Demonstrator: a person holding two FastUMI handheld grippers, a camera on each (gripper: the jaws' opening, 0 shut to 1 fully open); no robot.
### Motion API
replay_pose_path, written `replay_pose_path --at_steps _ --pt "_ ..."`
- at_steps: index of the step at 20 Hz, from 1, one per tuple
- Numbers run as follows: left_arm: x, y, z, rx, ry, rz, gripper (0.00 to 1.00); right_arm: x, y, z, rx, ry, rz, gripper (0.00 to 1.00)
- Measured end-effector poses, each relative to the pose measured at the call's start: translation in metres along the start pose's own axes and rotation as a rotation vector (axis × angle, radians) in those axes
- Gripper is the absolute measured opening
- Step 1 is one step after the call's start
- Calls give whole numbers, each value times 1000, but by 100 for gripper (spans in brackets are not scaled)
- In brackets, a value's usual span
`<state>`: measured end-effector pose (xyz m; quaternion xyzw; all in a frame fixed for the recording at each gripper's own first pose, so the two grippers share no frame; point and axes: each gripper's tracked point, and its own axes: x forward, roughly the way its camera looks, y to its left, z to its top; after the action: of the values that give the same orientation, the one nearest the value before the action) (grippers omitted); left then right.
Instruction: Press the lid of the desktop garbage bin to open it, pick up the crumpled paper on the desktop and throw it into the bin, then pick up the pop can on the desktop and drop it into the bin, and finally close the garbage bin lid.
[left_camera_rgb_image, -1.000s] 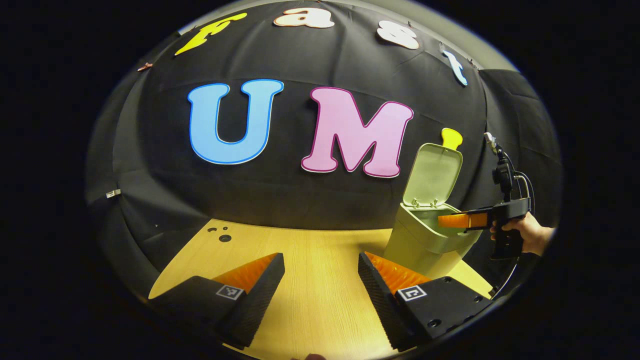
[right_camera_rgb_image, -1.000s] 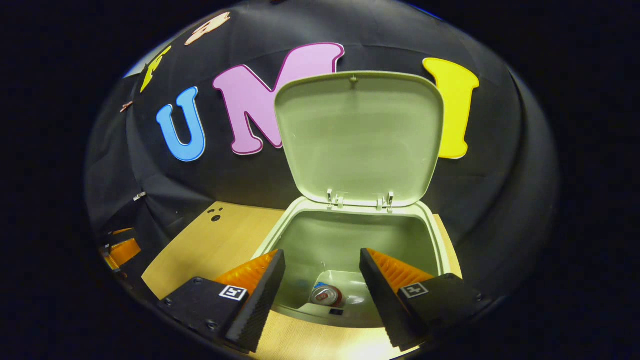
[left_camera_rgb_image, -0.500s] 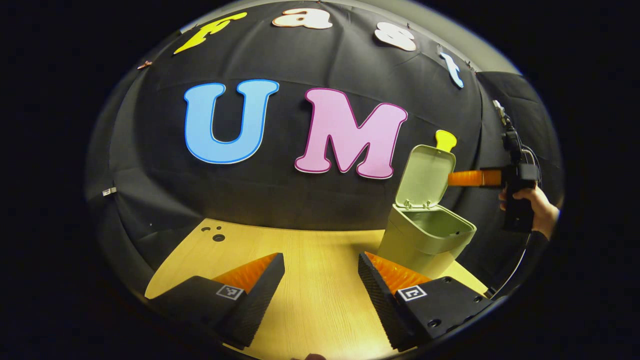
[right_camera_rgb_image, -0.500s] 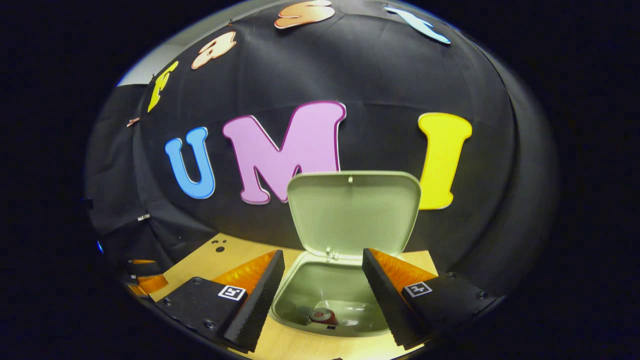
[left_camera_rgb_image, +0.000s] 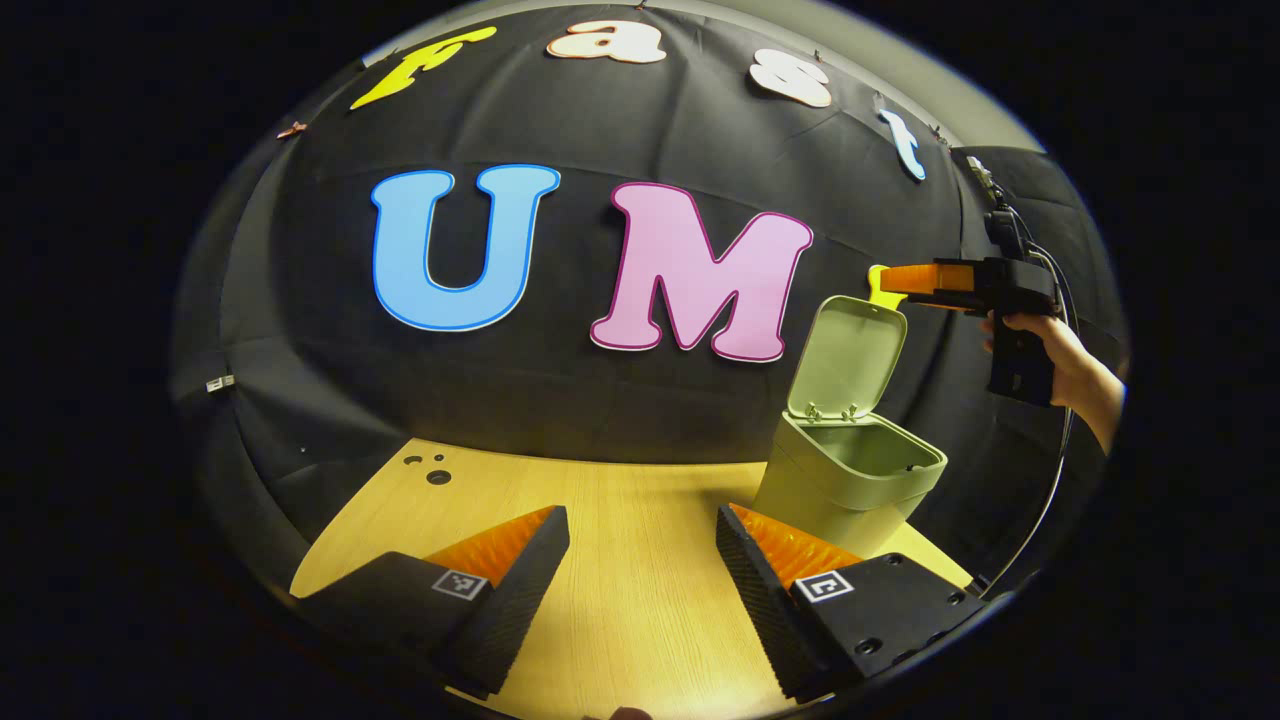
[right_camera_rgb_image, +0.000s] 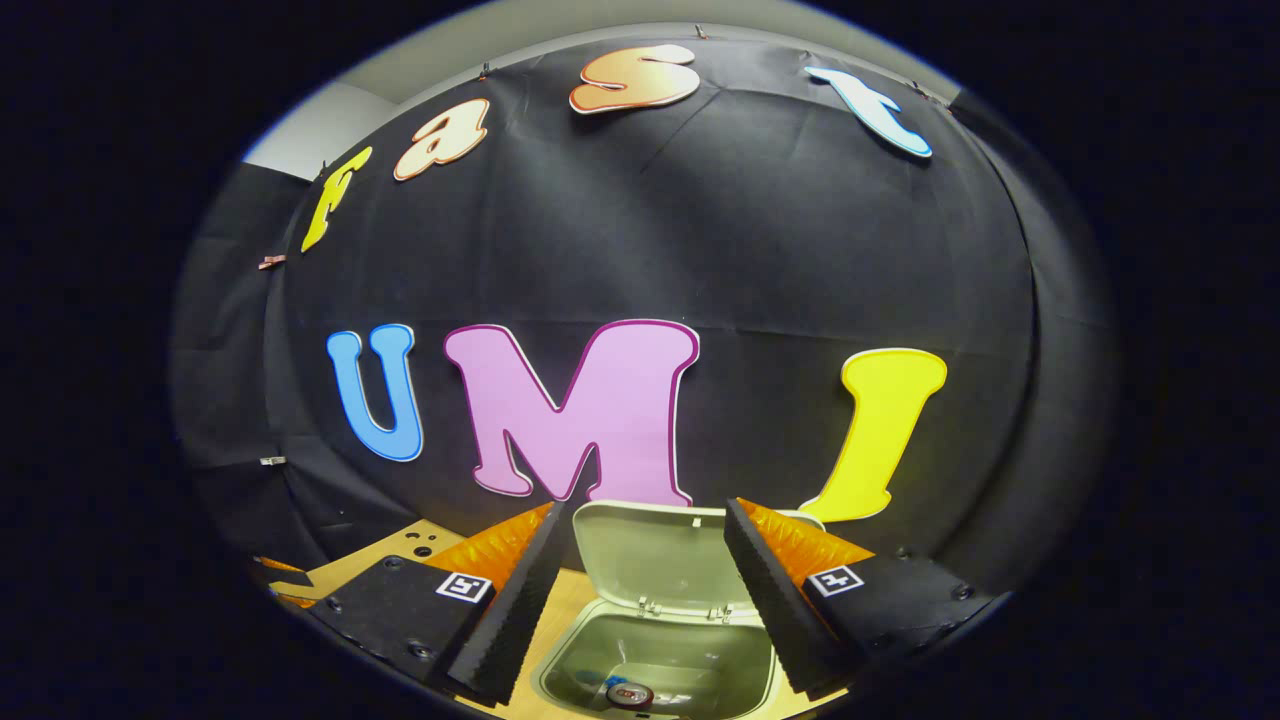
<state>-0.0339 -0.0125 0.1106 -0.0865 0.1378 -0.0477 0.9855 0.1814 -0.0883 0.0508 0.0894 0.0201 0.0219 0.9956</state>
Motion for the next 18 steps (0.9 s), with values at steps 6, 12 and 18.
replay_pose_path --at_steps 6,12,18 --pt "-7 12 1 -7 -3 28 96 35 -14 6 79 -39 -66 98" --pt "-10 23 -3 -18 9 48 96 65 -43 0 151 -41 -137 98" --pt "-7 23 -1 -10 10 41 96 65 -52 -12 124 13 -143 98"
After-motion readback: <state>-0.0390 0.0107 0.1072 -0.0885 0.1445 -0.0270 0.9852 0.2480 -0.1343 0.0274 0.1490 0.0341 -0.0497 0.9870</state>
